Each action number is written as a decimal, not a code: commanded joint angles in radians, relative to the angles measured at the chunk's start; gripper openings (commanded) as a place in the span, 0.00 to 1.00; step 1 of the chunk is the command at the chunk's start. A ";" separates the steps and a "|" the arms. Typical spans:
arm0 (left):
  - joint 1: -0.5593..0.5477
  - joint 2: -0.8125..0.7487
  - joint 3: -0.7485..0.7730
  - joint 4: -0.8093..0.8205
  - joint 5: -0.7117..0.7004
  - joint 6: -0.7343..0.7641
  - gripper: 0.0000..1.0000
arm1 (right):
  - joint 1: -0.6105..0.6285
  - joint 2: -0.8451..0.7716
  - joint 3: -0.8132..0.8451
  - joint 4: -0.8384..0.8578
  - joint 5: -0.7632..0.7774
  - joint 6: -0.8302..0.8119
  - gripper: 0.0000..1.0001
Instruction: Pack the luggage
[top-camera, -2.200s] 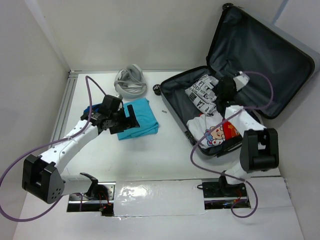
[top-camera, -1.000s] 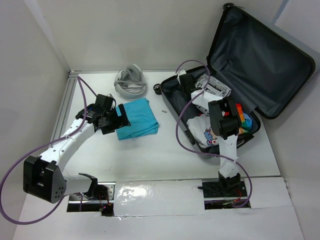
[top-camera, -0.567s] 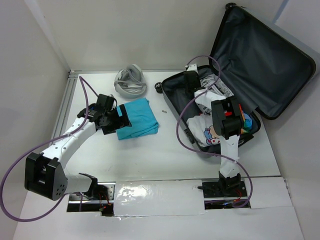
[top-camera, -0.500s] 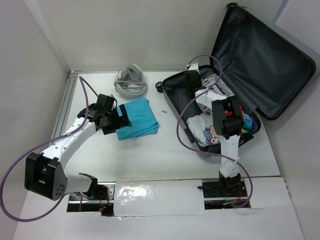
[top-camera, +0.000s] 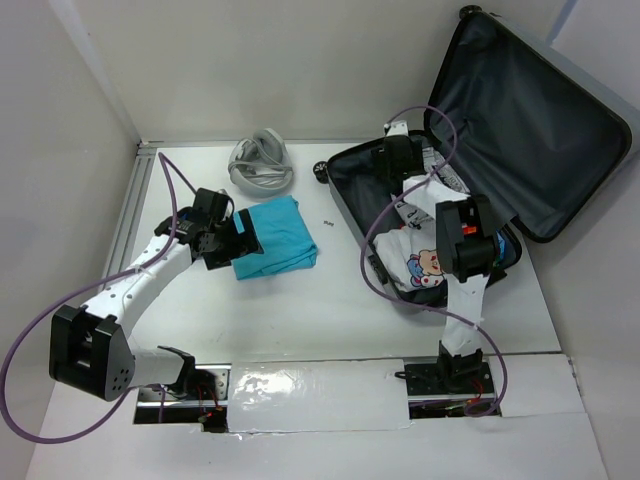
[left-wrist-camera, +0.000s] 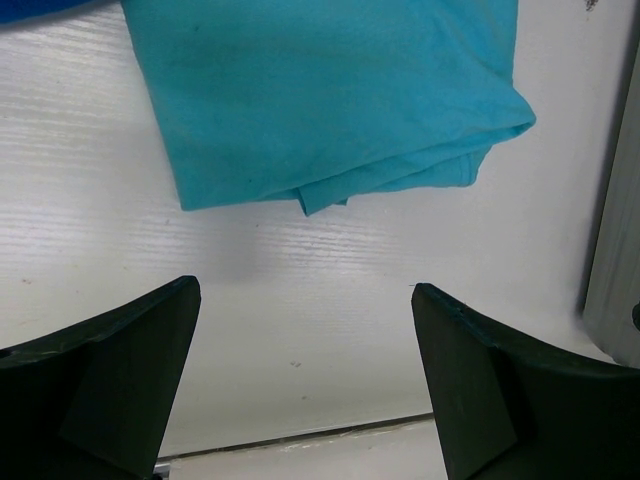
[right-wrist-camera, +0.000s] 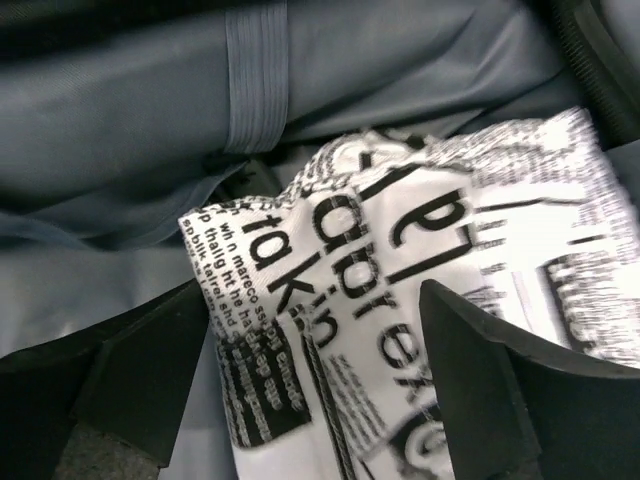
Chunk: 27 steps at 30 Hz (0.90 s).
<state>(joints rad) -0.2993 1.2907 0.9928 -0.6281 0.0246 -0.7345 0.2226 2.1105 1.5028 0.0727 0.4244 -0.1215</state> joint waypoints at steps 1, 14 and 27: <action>0.014 -0.027 0.049 -0.033 -0.035 0.003 1.00 | -0.012 -0.182 0.013 0.004 -0.079 0.000 0.93; 0.310 0.016 0.167 -0.085 -0.085 -0.046 1.00 | 0.124 -0.368 0.010 -0.138 -0.739 0.112 1.00; 0.468 -0.088 0.049 -0.024 -0.135 -0.141 1.00 | 0.504 0.127 0.280 -0.313 -0.675 0.112 1.00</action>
<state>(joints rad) 0.1535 1.2331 1.0771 -0.7010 -0.1184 -0.8333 0.6998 2.1986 1.7187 -0.1627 -0.3096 -0.0143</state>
